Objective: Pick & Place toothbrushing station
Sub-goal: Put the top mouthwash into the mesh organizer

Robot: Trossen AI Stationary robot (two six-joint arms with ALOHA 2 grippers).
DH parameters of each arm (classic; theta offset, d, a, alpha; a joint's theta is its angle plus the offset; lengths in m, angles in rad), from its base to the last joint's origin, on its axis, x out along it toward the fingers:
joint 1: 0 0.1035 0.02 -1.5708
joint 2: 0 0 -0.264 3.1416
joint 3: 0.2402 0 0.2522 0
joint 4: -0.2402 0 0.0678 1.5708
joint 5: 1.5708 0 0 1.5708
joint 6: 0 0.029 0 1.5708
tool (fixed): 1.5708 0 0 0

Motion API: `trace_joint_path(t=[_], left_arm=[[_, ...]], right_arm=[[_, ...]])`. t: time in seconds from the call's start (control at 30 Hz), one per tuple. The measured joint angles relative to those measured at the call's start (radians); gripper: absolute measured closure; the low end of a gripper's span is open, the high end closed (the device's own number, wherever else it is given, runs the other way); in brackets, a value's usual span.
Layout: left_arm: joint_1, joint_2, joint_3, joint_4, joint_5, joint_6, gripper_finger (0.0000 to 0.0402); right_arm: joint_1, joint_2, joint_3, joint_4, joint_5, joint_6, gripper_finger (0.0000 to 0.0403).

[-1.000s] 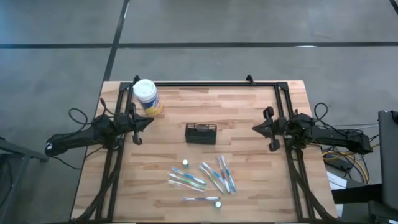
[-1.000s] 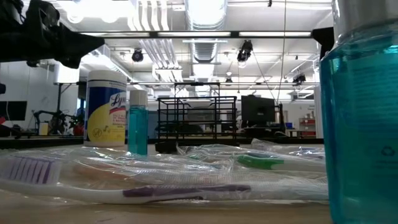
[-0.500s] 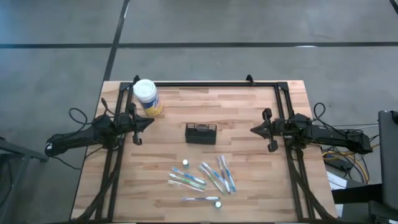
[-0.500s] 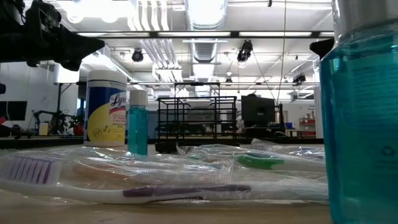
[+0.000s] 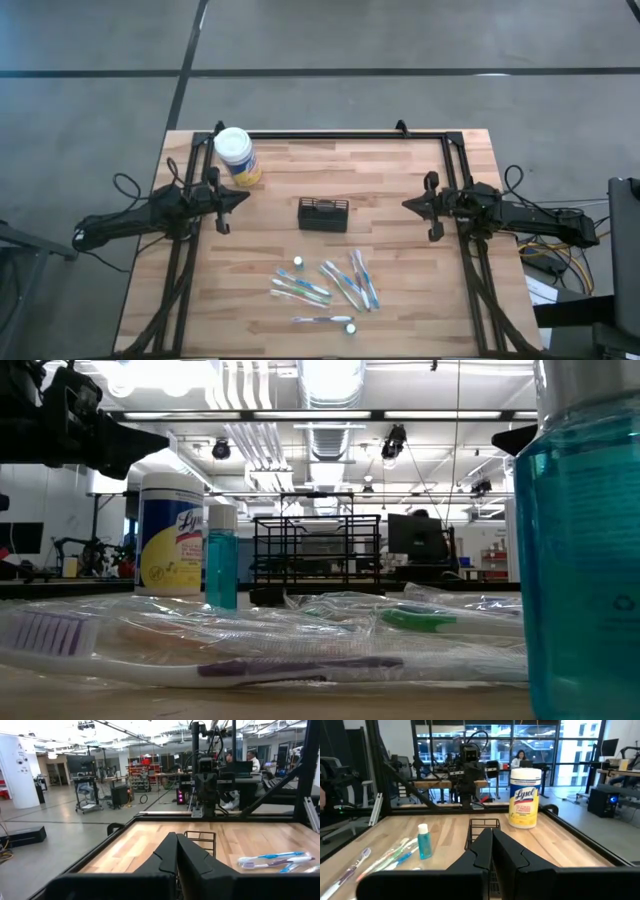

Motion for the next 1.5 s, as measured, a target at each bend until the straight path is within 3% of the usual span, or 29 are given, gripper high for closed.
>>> trace_joint_path(t=[0.43, 0.73, 0.9, 1.03, 1.23, 1.5], left_arm=[[0.0, 0.0, 0.009, 0.082, 0.004, -0.006, 0.0376], [-0.008, 0.033, 0.063, 0.067, 0.164, -0.017, 0.0397], [-0.036, 0.132, 0.149, 0.031, 0.177, -0.019, 0.0393], [-0.062, 0.264, 0.247, -0.036, 0.171, -0.049, 0.036], [-0.122, 0.501, 0.406, -0.164, 0.166, -0.062, 0.0277], [-0.223, 0.769, 0.542, -0.182, 0.164, -0.032, 0.0186]], right_arm=[[0.0, 0.0, 0.0, 0.001, 0.021, 0.008, 0.0394], [0.0, 0.0, 0.0, 0.002, 0.019, 0.008, 0.0394], [0.0, 0.0, 0.0, 0.002, 0.018, 0.008, 0.0394], [0.0, 0.0, 0.0, 0.002, 0.018, 0.008, 0.0394], [0.0, 0.0, 0.0, 0.001, 0.018, 0.009, 0.0394], [0.0, 0.001, 0.0, -0.01, 0.017, 0.011, 0.0394]])
